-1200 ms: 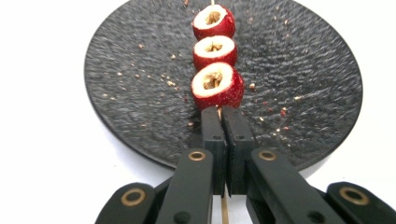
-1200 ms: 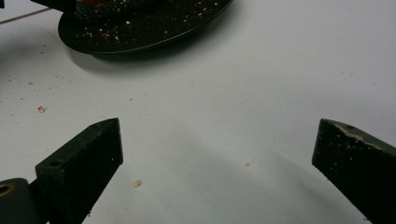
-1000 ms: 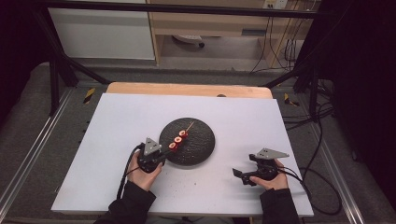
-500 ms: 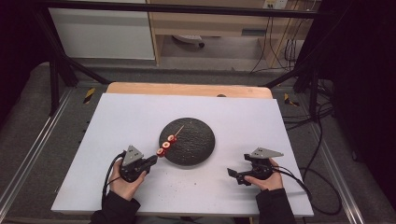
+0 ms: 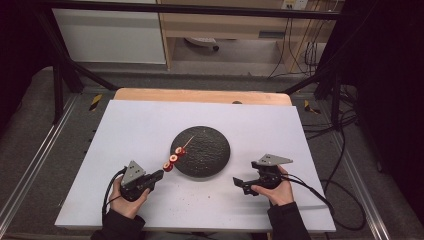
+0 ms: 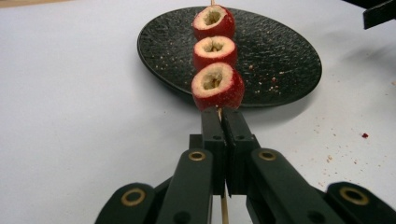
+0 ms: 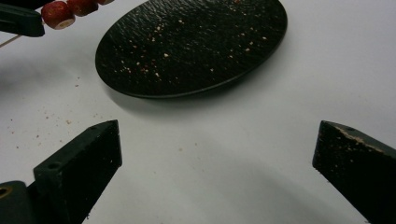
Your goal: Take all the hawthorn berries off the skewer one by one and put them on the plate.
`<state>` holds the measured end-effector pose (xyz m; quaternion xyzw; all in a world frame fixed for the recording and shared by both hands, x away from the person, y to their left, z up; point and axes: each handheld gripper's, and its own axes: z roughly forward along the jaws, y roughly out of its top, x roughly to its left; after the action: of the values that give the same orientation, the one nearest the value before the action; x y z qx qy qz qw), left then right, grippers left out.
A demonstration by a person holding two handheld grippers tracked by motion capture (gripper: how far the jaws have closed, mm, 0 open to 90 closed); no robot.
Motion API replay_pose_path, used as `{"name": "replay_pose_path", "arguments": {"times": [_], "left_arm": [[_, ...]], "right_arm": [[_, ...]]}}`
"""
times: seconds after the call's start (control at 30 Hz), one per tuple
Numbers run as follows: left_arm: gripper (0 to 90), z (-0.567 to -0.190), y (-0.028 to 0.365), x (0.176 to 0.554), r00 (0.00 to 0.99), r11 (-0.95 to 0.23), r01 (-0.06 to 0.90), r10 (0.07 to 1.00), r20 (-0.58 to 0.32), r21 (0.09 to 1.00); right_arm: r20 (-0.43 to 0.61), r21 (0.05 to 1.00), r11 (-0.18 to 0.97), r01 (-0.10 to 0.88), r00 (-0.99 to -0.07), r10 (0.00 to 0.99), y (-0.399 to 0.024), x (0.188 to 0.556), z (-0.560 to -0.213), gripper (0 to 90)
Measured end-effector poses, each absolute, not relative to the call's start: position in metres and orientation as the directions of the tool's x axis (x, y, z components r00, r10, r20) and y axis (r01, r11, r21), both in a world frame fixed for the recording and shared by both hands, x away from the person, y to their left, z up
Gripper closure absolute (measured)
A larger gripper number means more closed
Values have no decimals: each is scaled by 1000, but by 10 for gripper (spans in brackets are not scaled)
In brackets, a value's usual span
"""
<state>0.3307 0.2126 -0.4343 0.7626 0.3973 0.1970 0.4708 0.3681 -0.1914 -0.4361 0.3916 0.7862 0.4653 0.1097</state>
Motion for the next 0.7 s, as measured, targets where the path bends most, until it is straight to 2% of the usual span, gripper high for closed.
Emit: {"name": "replay_pose_path", "arguments": {"times": [0.27,0.7], "left_arm": [[883,-436,212,328,612,-244,412,788,-68,878],[883,-438,204,324,628,-257,401,776,-60,879]], "right_arm": [[191,828,252,500,-675,712,-153,376,-426,26],[275,831,203,518,-699,660,-88,395,-422,96]]}}
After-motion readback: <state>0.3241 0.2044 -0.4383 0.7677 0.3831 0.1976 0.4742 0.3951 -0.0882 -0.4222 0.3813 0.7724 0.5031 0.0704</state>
